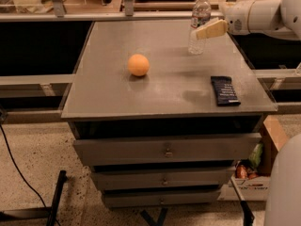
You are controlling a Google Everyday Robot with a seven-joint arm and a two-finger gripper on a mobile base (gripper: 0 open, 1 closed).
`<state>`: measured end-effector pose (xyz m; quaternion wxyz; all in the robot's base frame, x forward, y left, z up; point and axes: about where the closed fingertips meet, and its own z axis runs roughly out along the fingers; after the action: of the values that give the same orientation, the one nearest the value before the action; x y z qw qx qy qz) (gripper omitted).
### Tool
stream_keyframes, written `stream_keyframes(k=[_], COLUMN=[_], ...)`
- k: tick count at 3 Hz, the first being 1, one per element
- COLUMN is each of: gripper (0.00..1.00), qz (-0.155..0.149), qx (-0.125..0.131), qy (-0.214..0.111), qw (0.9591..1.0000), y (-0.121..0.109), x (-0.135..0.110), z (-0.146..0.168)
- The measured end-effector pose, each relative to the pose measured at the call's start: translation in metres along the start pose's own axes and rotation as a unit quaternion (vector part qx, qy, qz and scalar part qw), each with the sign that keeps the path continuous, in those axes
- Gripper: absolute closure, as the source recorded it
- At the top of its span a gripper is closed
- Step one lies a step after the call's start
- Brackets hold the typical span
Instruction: Pick water bottle
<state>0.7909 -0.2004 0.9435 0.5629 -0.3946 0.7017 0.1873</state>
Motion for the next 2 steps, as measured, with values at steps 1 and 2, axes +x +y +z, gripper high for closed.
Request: stream_keyframes(k=[1,2], gripper=[0.0,0.0], qz=[0.016,0.038], qx=[0.007,0.026], qy=[-0.021,-0.032], qw=[0.9996,0.9984], y=[-0.005,-0.018], x=[0.006,0.018], z=[0.016,0.023])
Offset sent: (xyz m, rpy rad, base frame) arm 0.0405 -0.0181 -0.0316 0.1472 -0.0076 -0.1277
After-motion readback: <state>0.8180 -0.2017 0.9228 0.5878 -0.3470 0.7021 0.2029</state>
